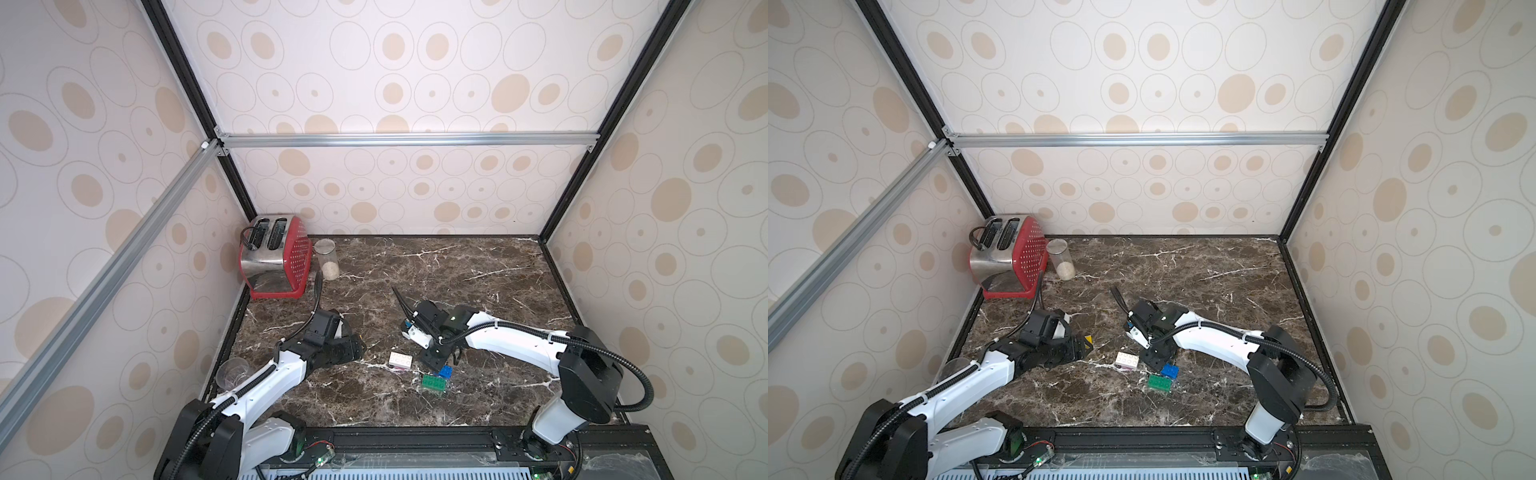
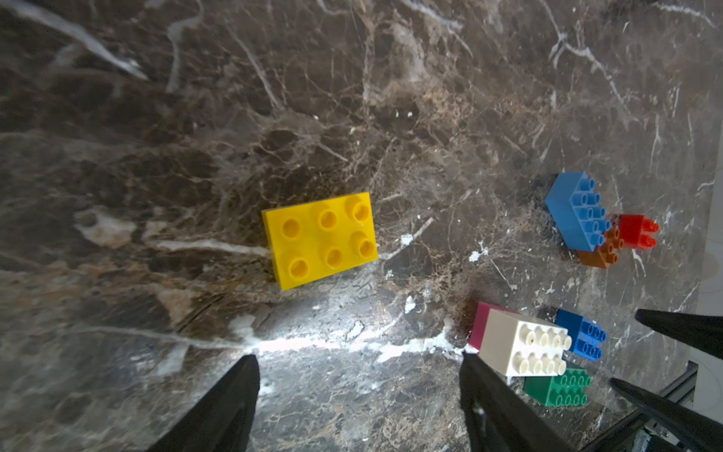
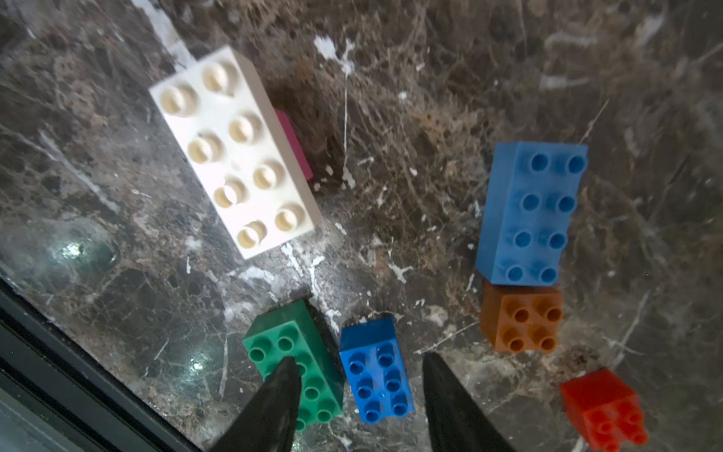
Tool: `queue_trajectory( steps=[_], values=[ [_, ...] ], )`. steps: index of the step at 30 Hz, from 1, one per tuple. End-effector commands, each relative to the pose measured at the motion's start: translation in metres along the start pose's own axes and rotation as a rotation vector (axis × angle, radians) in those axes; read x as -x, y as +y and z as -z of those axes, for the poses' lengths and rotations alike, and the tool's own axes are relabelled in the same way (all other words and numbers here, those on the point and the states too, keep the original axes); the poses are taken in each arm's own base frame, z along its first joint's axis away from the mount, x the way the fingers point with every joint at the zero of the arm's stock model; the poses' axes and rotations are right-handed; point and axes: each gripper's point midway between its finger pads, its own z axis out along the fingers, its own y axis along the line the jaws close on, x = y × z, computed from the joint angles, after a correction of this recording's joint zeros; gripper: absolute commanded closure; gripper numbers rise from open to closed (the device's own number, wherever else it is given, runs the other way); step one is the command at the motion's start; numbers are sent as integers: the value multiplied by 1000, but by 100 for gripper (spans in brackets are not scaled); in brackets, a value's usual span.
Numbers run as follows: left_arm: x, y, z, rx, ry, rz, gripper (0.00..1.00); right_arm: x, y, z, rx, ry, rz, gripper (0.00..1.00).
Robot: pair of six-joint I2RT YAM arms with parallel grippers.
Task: Assemble a heart with lego
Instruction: Pick up the lego brick from the center of the board.
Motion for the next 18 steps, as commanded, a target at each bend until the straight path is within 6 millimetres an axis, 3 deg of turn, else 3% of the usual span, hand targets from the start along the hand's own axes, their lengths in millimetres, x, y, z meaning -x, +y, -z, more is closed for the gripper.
queue_trajectory(
  steps=[1, 11, 18],
  values=[
    [14, -15, 2, -39, -32, -6, 20, -9, -5, -9, -32, 3, -124, 47],
    [13, -15, -4, -33, -15, 1, 20, -26, -12, -32, -64, 57, -185, 49],
    [12, -13, -6, -23, -8, 2, 20, -37, -24, -35, -95, 91, -228, 49]
  ],
)
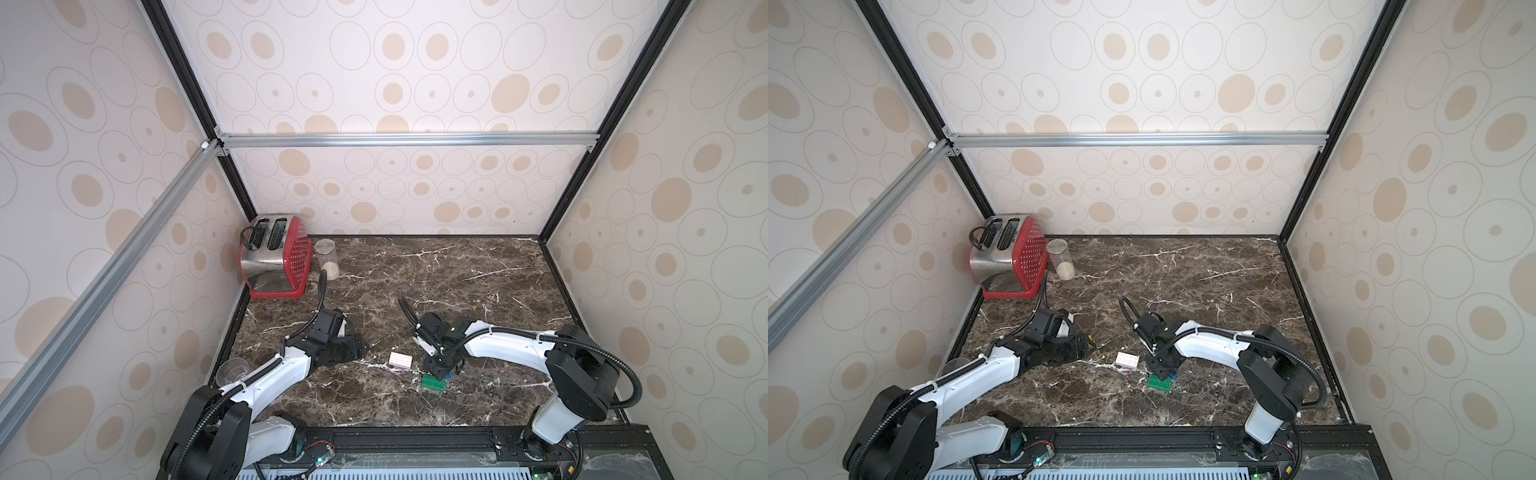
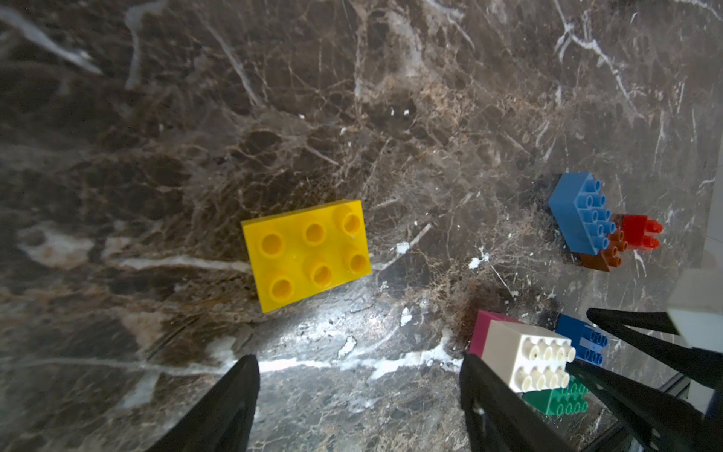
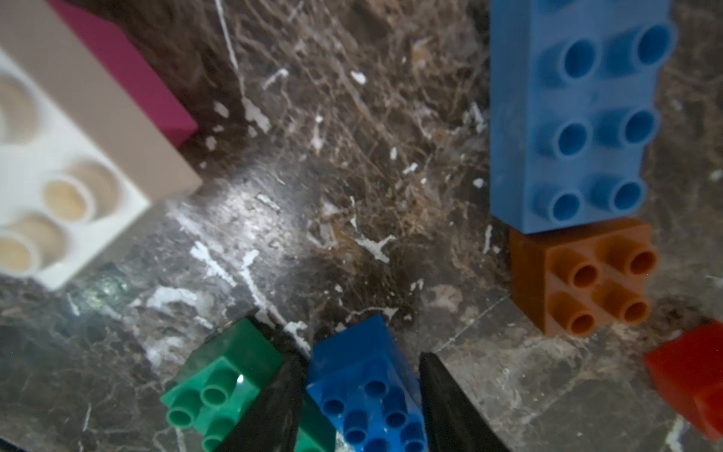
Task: Assemble a heart with lego
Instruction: Pick up the lego brick from the center of the board.
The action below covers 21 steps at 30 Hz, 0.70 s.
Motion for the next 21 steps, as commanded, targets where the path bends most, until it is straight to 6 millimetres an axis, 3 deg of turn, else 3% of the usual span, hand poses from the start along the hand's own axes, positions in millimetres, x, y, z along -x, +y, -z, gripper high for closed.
queue_trajectory(
  steps=[1, 11, 21],
  values=[
    [12, -11, 3, -16, -25, -3, 20, -8, -15, -5, -51, 30, -62, 49],
    [12, -9, 2, -4, -23, -4, 20, -7, -24, -4, -66, 37, -114, 57],
    [12, -7, -2, 7, -12, 0, 21, -12, -15, -2, -44, 84, -35, 57]
  ],
)
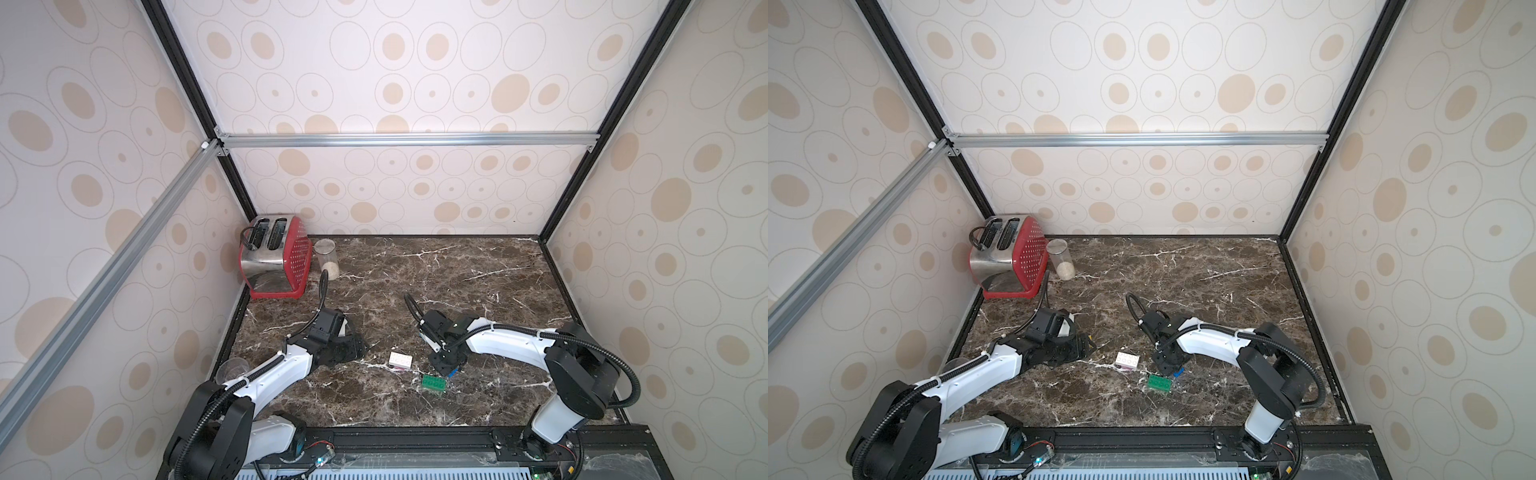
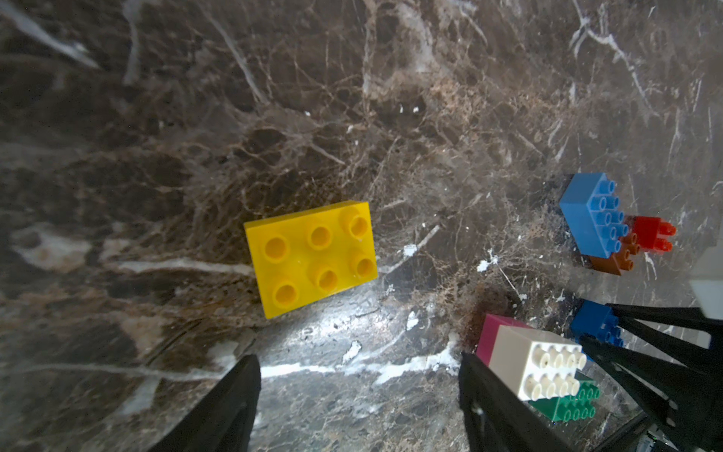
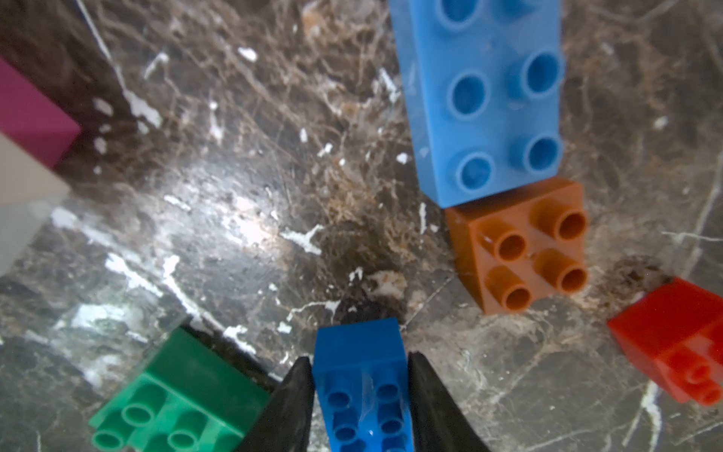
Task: Assemble a heart with lego
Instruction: Pick up the lego brick from the center of the board.
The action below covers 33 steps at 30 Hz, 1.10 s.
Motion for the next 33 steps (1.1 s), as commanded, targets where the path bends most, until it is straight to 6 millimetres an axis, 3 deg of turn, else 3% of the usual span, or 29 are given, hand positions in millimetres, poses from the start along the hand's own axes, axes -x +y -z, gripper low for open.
queue_trajectory(
  steps=[1, 9, 20, 33],
  values=[
    [11, -9, 3, -8, -25, -5, 22, -7, 1, -1, -7, 49, 30, 58],
    [13, -10, 3, -5, -24, -5, 23, -2, 2, -1, -2, 32, 37, 62],
    [12, -10, 4, -7, -23, -5, 23, 1, 4, 3, 7, 34, 55, 60],
    [11, -11, 4, -17, -17, -10, 23, 1, 4, 10, 11, 34, 78, 73]
  ],
)
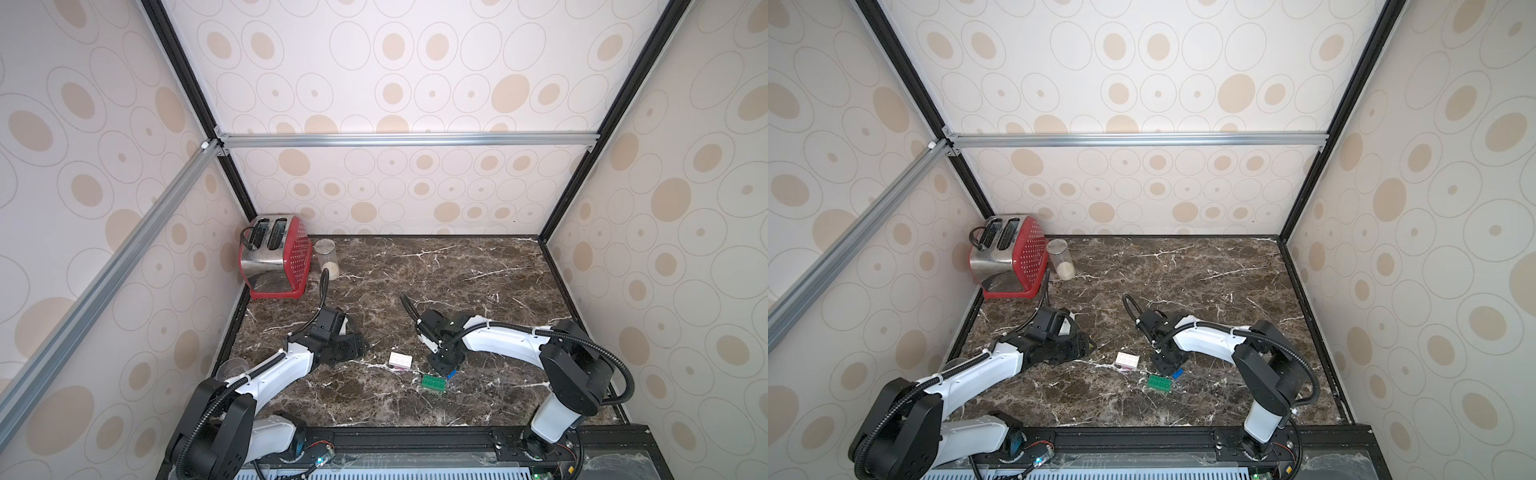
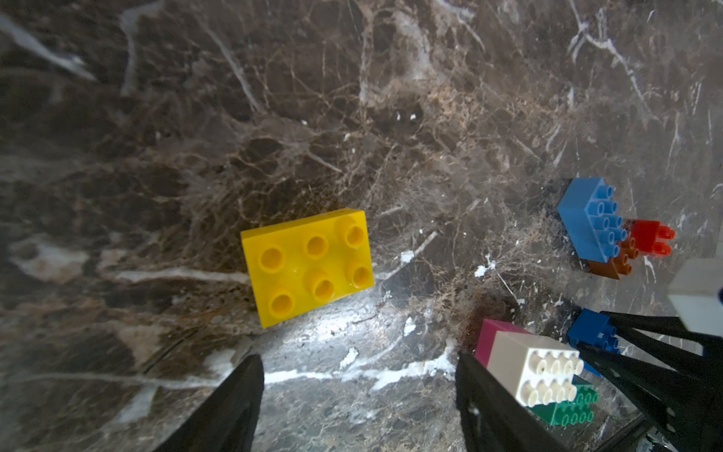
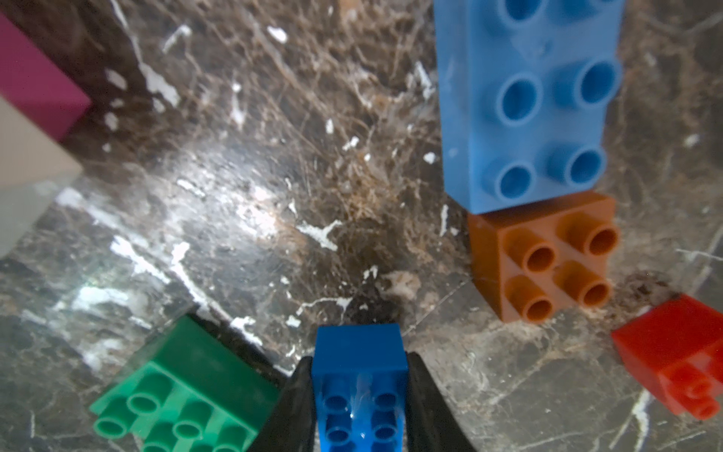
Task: Assemble a heart with lego
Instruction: Pick up the lego brick from the center of the board, then assemble the lego brick with the lego brick.
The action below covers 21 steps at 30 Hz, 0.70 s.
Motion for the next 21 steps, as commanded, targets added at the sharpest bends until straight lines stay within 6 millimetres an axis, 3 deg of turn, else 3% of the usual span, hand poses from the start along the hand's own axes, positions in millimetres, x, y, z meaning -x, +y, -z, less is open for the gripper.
queue_trajectory(
  steps=[1, 5, 13, 16, 21],
  values=[
    [7, -11, 3, -27, -9, -13, 23, 1, 2, 11, 10, 4, 31, 73],
    [0, -18, 1, -69, 29, -25, 23, 7, 7, 27, 30, -15, 119, 73],
    [-5, 3, 0, 18, 19, 23, 26, 45, 42, 60, 80, -76, 384, 74],
    [0, 7, 7, 37, -13, 36, 26, 54, 60, 61, 107, -71, 489, 75],
    [7, 27, 23, 59, -68, 95, 26, 66, 72, 54, 112, -24, 585, 75]
  ],
)
